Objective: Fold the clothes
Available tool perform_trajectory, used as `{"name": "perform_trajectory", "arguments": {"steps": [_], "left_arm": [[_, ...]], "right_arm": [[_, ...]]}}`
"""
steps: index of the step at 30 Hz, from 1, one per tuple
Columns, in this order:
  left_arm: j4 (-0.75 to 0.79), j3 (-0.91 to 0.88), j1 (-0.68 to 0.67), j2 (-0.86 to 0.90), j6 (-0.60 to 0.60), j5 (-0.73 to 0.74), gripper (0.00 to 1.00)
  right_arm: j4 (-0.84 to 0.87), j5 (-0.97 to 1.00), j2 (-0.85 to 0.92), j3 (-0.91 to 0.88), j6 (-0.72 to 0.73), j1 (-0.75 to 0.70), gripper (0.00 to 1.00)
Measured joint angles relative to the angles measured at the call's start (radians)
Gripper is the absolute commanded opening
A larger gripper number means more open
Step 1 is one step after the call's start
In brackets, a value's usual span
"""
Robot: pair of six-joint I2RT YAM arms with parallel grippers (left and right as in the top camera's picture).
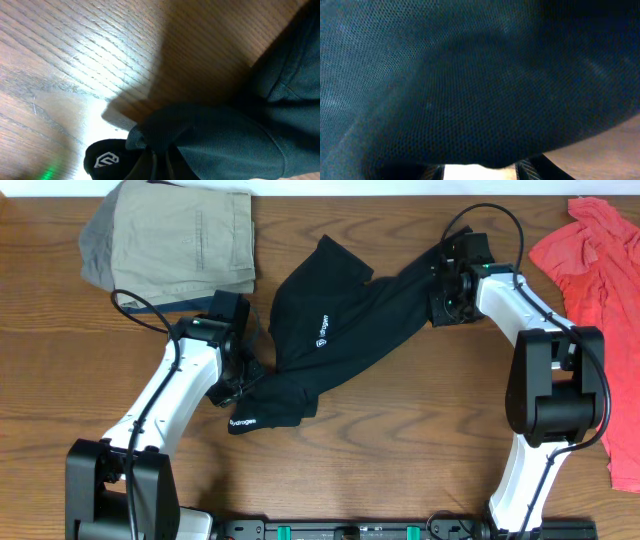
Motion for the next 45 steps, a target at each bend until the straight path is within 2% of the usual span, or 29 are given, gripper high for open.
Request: {"name": "perform_trajectory", "arguments": {"steps": [11,15,17,26,32,37,45], "left_arm": [[0.0,0.0,0.0,0.0,0.0,0.0,0.07],[0.0,0.0,0.0,0.0,0.0,0.0,0.07],[0.0,0.0,0.0,0.0,0.0,0.0,0.06],[-0.001,0.0,0.0,0.0,0.0,0.0,0.06],[-0.042,0.0,0.0,-0.009,0.047,0.055,0.06],[-0.102,0.013,0.0,-0.106,0.071,0.08,0.06],[-0.159,0.06,0.0,-0.381,0.076,0.1,0.06]], "right_arm": [[0.091,-0.01,0.0,-0.02,-0.003,0.0,0.28],[0.093,-0.012,0.0,-0.023,-0.003,0.0,0.14],[0.093,-0.016,0.0,-0.023,-0.003,0.0,0.02],[0.082,-0.024,-0.002,-0.023,0.023,0.0,0.01],[-0.027,-0.023,-0.049,-0.031,0.093,-0.016,0.01],[-0.191,-0.022,-0.201,-0.04,0.146,-0.043,0.01],[-0.434,-0.024,-0.517,-0.038,0.179,-0.05,0.01]]}}
